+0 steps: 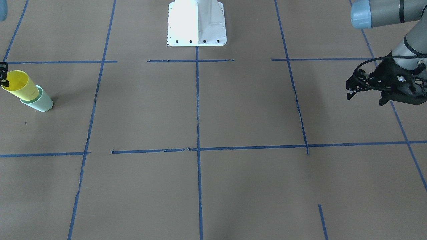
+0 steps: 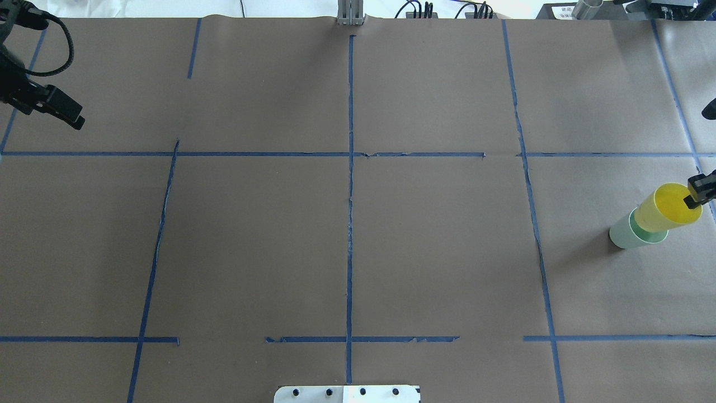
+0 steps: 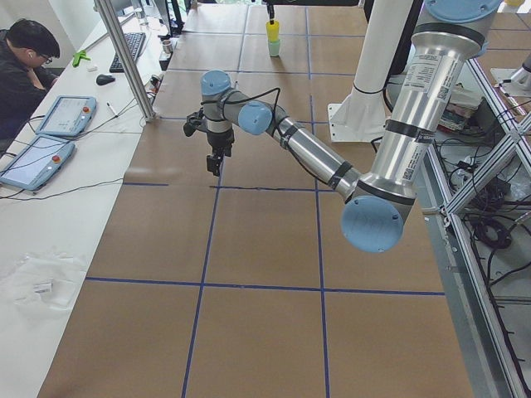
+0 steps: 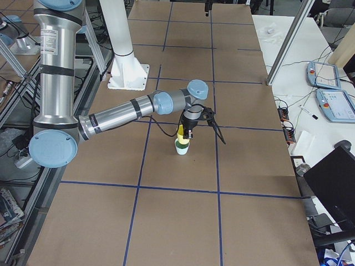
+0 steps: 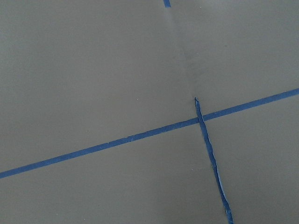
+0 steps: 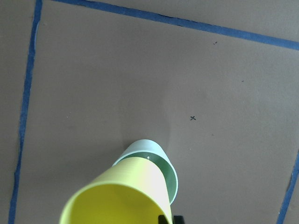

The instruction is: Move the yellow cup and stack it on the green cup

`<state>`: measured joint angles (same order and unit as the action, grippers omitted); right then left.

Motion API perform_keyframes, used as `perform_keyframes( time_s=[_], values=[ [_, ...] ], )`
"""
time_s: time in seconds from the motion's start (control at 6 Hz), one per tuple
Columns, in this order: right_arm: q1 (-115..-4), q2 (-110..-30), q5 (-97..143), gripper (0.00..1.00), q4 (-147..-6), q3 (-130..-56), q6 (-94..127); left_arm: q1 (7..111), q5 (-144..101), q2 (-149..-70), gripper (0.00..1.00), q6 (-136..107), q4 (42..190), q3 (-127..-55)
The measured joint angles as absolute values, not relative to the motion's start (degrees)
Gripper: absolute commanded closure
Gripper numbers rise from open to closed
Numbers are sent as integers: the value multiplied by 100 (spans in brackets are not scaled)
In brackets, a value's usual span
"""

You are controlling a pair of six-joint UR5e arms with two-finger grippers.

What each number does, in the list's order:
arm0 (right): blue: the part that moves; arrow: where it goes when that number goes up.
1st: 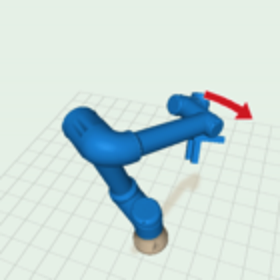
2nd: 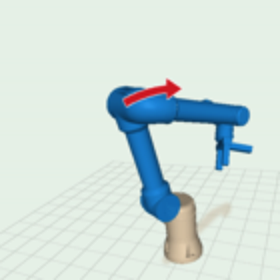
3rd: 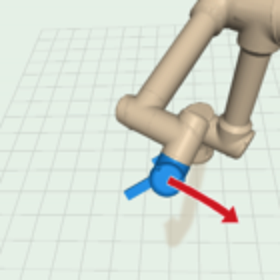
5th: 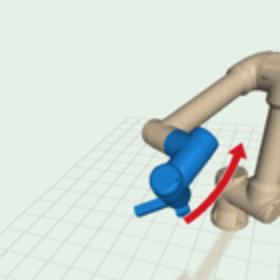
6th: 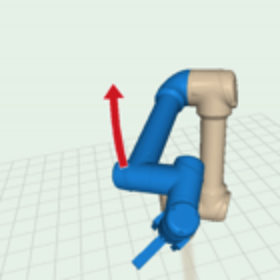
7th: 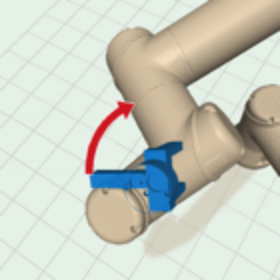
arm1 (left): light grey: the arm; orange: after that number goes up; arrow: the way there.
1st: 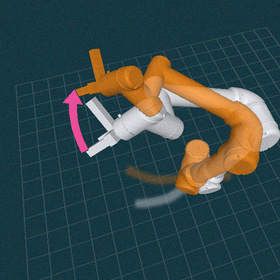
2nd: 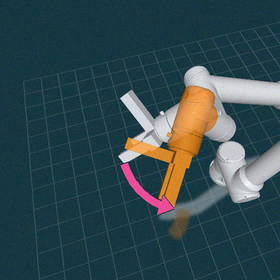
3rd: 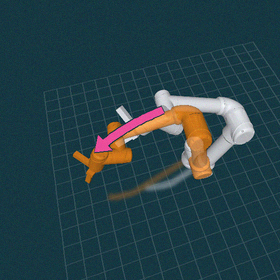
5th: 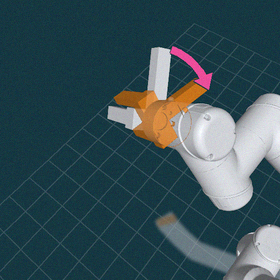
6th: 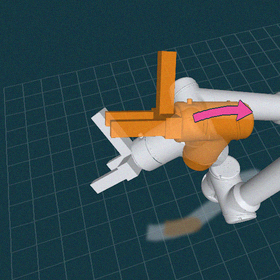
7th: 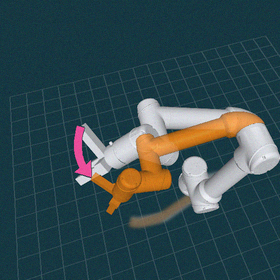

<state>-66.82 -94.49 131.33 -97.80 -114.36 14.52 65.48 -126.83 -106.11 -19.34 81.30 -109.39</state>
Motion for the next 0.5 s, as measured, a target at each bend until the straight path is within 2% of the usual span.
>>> perform_keyframes(
  time_s=[0.17, 0.5],
  values=[
    [-6669, -9449, 13126, 1, -9787, -11397, 1451, 6548, -12683, -10618, 0, -1934, 8130, -10942],
    [-6587, -9450, 13131, 0, -9790, -11356, 1463, 6548, -12683, -10642, 0, -1934, 8130, -10942]
  ],
)
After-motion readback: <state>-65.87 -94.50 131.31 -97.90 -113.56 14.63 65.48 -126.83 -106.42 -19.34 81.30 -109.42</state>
